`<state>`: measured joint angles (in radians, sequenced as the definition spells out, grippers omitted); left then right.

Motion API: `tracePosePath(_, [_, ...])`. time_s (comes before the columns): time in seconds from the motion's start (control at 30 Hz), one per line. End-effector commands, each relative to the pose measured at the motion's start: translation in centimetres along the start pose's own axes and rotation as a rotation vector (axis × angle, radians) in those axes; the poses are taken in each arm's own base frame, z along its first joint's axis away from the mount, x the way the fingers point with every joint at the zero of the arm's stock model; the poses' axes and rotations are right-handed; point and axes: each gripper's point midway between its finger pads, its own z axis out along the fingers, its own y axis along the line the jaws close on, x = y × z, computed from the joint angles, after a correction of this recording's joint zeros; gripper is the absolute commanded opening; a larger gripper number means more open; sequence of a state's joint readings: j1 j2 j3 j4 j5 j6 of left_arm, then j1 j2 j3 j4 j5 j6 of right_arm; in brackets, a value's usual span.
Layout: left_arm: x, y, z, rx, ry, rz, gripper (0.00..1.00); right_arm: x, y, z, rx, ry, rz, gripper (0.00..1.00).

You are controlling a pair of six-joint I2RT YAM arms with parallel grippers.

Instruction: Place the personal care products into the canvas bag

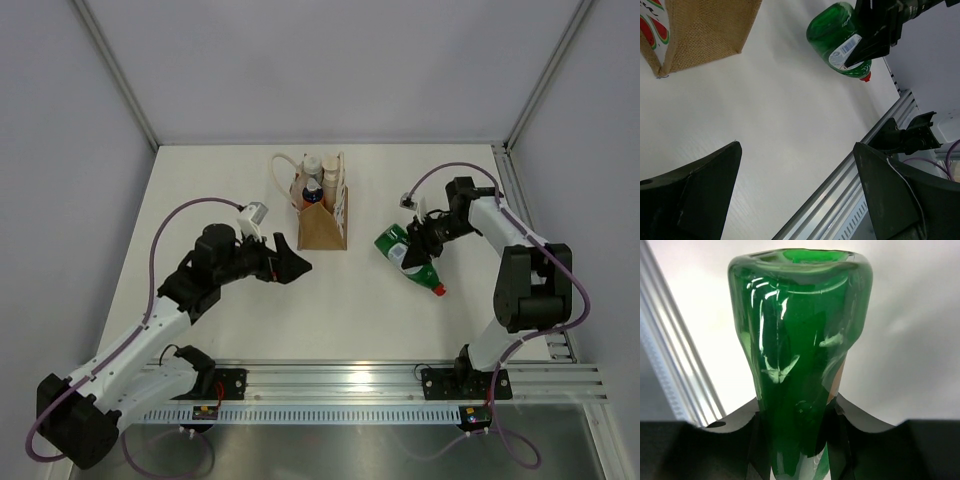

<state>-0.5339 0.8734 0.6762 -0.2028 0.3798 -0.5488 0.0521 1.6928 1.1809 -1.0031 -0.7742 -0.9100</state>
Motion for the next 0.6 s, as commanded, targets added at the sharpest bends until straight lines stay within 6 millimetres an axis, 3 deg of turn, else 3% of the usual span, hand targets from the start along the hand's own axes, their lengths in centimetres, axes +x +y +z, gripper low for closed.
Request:
tracePosePath(0.0, [-2.0, -2.4, 0.1, 0.088, -0.05, 0.048, 0.99, -8.7, 5.0, -3.9, -0.121, -0.312, 0.0, 0.0])
tracePosePath(0.17, [-2.1, -2.1, 0.2, 0.074, -0.067, 0.049, 0.99, -13.8, 7.3, -6.6, -0.16, -0.453, -0.042, 0.0])
tracePosePath(0.27, [-2.3, -2.0, 0.0, 0.068, -0.083, 0.057, 0.99, -18.2, 10.0, -8.4, -0.145, -0.51, -0.181, 0.0])
tracePosePath(0.3, [-2.3, -1.7, -0.1, 0.051, -0.088, 0.057, 0.99, -19.3, 11.5, -8.0, -0.166, -0.507, -0.223, 0.0])
tracePosePath(0.37, [-2.5, -1.5, -0.3, 0.036, -0.1, 0.069, 0.99, -22.1, 12.5, -8.0, -0.165, -0.537, -0.278, 0.0])
tracePosePath(0.43, [-2.7, -1.2, -0.8, 0.01, -0.114, 0.073, 0.99, -26.0, 14.7, -8.8, -0.167, -0.595, -0.361, 0.0])
tracePosePath(0.53, [-2.6, -0.8, -1.6, -0.026, -0.124, 0.069, 0.99, -31.0, 16.0, -8.8, -0.153, -0.66, -0.413, 0.0])
tracePosePath(0.57, [-2.3, -0.5, -1.8, -0.037, -0.122, 0.065, 0.99, -32.1, 15.2, -7.6, -0.151, -0.658, -0.398, 0.0])
